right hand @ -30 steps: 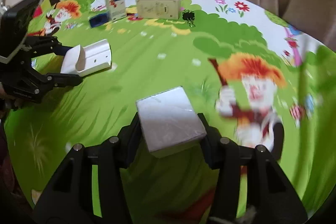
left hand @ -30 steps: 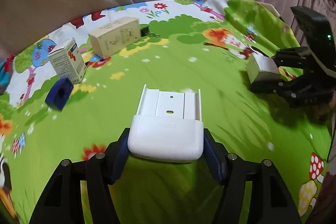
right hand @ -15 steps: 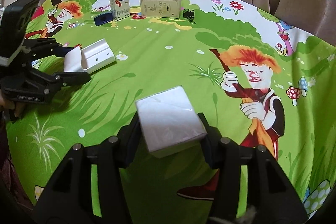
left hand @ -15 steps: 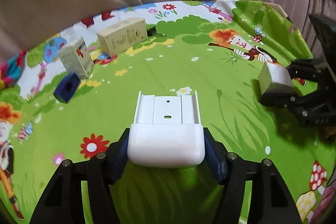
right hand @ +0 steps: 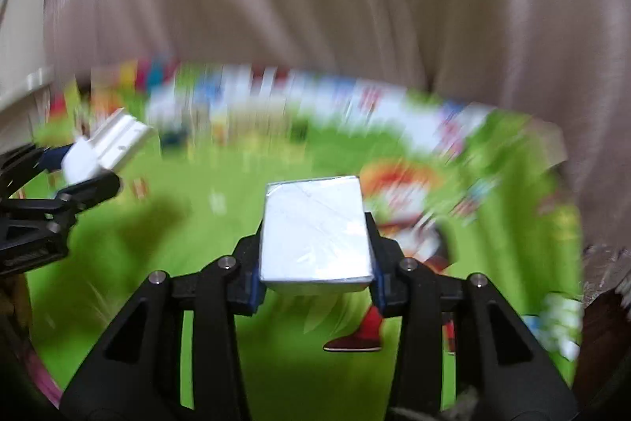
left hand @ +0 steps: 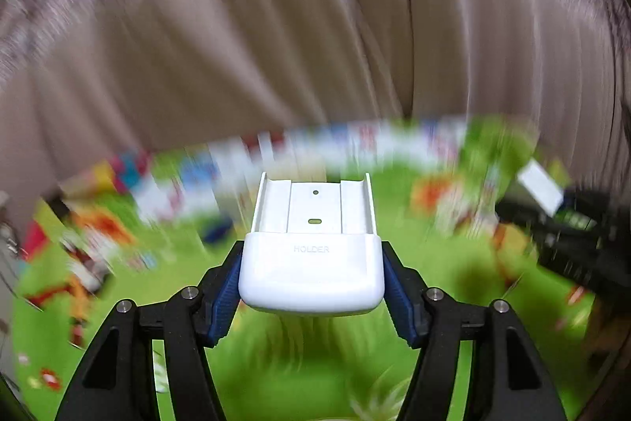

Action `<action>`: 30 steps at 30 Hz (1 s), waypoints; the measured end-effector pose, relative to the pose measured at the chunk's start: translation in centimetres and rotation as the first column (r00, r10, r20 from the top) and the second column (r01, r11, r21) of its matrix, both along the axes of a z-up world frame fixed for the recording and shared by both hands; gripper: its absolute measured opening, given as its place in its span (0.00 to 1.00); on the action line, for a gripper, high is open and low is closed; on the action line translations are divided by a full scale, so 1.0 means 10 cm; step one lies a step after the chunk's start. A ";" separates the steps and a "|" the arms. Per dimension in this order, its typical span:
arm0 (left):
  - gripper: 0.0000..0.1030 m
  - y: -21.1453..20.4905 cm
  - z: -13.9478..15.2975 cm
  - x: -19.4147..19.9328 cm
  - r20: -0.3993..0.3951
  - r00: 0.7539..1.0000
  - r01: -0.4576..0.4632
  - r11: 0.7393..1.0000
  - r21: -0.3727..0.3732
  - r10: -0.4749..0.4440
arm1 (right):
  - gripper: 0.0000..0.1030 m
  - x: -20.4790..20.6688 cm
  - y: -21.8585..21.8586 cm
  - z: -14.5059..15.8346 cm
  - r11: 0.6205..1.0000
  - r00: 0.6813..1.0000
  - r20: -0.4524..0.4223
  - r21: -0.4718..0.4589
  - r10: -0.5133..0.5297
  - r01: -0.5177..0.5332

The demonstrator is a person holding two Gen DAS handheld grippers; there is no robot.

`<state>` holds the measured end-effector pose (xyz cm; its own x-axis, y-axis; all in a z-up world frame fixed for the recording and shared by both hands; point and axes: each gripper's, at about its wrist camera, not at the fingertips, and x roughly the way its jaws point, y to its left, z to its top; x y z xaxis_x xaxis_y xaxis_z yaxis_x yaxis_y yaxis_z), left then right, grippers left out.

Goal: Organize rigid objects
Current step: 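Carry the charger and cube box to the storage box and release them inside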

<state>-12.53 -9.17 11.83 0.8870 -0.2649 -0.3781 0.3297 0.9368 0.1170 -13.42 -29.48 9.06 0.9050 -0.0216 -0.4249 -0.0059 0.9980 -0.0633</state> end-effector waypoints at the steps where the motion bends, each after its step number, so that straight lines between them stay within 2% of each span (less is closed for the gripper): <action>1: 0.62 0.01 0.17 -0.14 0.053 0.999 -0.002 1.000 -0.009 0.003 | 0.43 -0.17 0.02 0.15 1.000 0.998 0.068 0.007 -0.009 0.008; 3: 0.62 0.05 0.51 -0.41 0.159 0.987 0.005 0.999 -0.033 0.000 | 0.43 -0.42 0.09 0.42 1.000 0.987 0.160 -0.011 -0.009 0.010; 5: 0.62 0.13 0.82 -0.67 0.259 0.966 0.001 0.997 -0.077 0.019 | 0.43 -0.66 0.14 0.72 1.000 0.967 0.255 -0.025 -0.003 0.010; 6: 0.62 0.16 0.91 -0.74 0.287 0.958 0.002 0.996 -0.093 0.025 | 0.43 -0.82 0.16 0.90 1.000 0.948 0.317 -0.028 -0.004 0.014; 9: 0.63 0.29 1.18 -1.02 0.379 0.924 0.004 0.988 -0.155 0.056 | 0.43 -1.14 0.24 1.27 0.999 0.903 0.429 -0.051 0.014 0.008; 12: 0.63 0.39 1.33 -1.21 0.437 0.896 0.006 0.983 -0.184 0.077 | 0.43 -1.39 0.37 1.48 0.996 0.860 0.509 -0.089 0.033 0.014; 15: 0.63 0.43 1.40 -1.27 0.451 0.889 0.010 0.984 -0.180 0.074 | 0.43 -1.51 0.48 1.60 0.994 0.840 0.539 -0.108 0.058 0.000; 21: 0.63 0.61 1.34 -1.38 0.440 0.891 -0.033 0.982 -0.187 0.114 | 0.43 -1.54 0.64 1.62 0.993 0.837 0.539 -0.103 0.098 -0.050; 26: 0.63 0.94 1.25 -1.45 0.366 0.915 -0.098 0.975 -0.201 0.167 | 0.43 -1.50 0.93 1.57 0.977 0.855 0.472 -0.092 0.213 -0.192; 30: 0.63 1.27 1.13 -1.47 0.283 0.932 -0.170 0.963 -0.211 0.227 | 0.43 -1.40 1.27 1.50 0.943 0.854 0.404 -0.086 0.329 -0.322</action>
